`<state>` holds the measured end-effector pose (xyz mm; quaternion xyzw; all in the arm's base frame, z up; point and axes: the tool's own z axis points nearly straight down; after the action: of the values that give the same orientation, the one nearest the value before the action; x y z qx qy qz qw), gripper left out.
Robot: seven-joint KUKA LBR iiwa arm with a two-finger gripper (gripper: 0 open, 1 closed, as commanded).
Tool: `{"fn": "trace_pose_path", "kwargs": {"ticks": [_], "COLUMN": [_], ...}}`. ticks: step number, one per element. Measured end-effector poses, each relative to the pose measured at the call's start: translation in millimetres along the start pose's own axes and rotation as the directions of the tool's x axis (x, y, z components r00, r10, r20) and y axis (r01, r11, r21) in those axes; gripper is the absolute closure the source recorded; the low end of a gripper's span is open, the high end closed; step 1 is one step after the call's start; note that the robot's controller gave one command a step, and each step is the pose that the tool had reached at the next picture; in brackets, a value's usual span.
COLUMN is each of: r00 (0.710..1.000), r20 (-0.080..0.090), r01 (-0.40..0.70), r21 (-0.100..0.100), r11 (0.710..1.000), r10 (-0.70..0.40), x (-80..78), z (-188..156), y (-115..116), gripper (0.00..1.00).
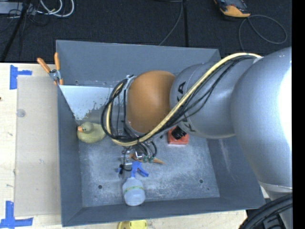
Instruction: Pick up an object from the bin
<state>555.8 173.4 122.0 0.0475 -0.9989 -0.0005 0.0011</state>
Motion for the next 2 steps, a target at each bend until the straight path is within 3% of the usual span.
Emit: {"fn": "trace_pose_path", "kwargs": {"ticks": [1, 2], "r00": [0.992, 0.995], "r20": [-0.01, 0.002], "r01": [0.125, 0.103], "r21": [0.002, 0.0], "r11": [0.992, 0.995], "r10": [-0.125, -0.103], "x": [-5.5, -1.8], "z": [6, -3], "y": [-27, -44], "gripper": [0.0, 0.0]}}
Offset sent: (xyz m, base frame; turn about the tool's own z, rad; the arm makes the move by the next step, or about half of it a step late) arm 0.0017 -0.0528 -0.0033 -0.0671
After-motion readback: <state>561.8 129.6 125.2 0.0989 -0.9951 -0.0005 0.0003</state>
